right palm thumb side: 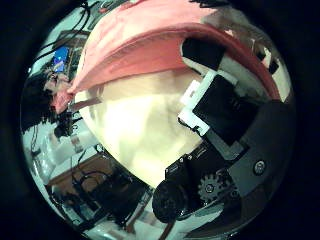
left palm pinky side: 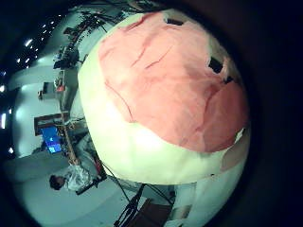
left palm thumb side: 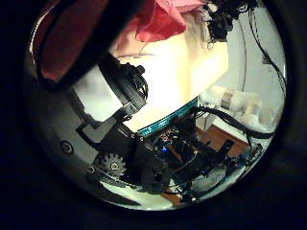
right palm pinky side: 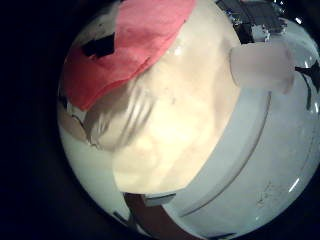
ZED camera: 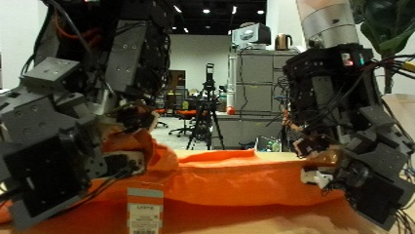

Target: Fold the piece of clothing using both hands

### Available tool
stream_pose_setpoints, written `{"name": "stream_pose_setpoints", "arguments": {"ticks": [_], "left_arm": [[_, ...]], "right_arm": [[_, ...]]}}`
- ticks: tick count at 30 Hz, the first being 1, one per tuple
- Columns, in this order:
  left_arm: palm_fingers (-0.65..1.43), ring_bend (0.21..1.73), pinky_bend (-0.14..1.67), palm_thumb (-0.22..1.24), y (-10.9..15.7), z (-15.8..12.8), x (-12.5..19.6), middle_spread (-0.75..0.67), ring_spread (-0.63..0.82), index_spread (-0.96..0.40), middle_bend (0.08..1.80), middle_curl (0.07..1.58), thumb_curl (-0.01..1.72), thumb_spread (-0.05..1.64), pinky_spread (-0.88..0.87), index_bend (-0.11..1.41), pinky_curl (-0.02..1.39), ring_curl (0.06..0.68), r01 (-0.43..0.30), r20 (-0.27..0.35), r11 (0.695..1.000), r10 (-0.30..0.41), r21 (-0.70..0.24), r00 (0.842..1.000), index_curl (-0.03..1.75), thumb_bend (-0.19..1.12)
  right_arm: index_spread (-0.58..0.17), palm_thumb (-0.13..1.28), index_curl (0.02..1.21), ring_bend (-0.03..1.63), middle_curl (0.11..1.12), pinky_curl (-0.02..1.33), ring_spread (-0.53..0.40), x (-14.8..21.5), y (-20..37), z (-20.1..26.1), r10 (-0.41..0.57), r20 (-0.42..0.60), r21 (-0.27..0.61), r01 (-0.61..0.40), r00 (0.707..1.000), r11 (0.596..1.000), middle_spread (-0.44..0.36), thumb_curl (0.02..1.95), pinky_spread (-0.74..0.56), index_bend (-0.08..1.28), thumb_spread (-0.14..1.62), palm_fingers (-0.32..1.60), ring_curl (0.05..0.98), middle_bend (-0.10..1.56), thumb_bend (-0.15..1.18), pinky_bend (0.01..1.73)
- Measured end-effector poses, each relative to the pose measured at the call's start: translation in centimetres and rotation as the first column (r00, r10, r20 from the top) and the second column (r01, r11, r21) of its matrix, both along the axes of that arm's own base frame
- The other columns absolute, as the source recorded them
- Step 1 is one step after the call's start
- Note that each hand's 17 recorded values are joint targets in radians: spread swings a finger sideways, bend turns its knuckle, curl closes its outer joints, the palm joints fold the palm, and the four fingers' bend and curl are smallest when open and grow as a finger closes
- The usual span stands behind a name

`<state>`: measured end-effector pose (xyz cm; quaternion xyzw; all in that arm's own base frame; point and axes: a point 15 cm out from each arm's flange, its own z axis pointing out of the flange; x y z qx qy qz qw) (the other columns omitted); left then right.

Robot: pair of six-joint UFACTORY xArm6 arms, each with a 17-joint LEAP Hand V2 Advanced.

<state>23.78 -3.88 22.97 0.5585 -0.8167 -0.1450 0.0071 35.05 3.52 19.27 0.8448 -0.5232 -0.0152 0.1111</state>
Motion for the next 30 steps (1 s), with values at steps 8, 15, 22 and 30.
{"name": "stream_pose_setpoints", "arguments": {"ticks": [8,15,22,30], "left_arm": [[0.89,0.58,0.19,0.71,1.2,1.0,-3.1,-0.52,-0.51,-0.59,1.00,0.61,0.34,1.30,-0.26,0.66,0.05,0.347,0.035,-0.073,0.999,-0.036,-0.009,0.997,0.77,-0.01],[0.92,0.57,0.19,0.70,2.0,3.2,-3.5,-0.53,-0.52,-0.60,0.99,0.61,0.34,1.31,-0.28,0.64,0.05,0.350,0.033,-0.039,0.999,-0.033,-0.016,0.999,0.77,-0.01],[0.94,0.56,0.19,0.69,2.7,6.4,-2.4,-0.53,-0.53,-0.61,0.98,0.61,0.34,1.30,-0.31,0.63,0.04,0.349,0.010,0.001,0.999,-0.010,-0.030,1.000,0.77,-0.01],[0.96,0.54,0.19,0.69,3.0,8.3,-1.2,-0.53,-0.54,-0.62,0.97,0.61,0.34,1.29,-0.32,0.60,0.03,0.350,-0.005,0.001,1.000,0.005,-0.028,1.000,0.78,-0.01]], "right_arm": [[-0.293,1.10,0.83,1.32,0.79,0.75,-0.232,-5.7,-1.0,3.3,-0.018,-0.038,-0.012,0.017,0.999,1.000,-0.162,0.52,-0.31,1.05,1.15,1.14,0.673,1.24,0.04,1.23],[-0.278,1.11,0.85,1.33,0.80,0.78,-0.226,-9.0,-1.3,5.9,-0.024,-0.029,-0.011,0.024,0.999,1.000,-0.154,0.56,-0.28,1.07,1.15,1.13,0.686,1.26,0.01,1.25],[-0.270,1.11,0.85,1.34,0.79,0.80,-0.222,-8.2,-0.9,9.5,-0.035,0.010,-0.006,0.036,0.999,0.999,-0.148,0.59,-0.27,1.07,1.15,1.12,0.691,1.27,-0.01,1.25],[-0.265,1.11,0.86,1.35,0.79,0.81,-0.217,-7.4,-0.5,12.3,-0.046,0.037,-0.002,0.047,0.998,0.999,-0.145,0.62,-0.27,1.07,1.14,1.13,0.690,1.28,-0.01,1.23]]}}
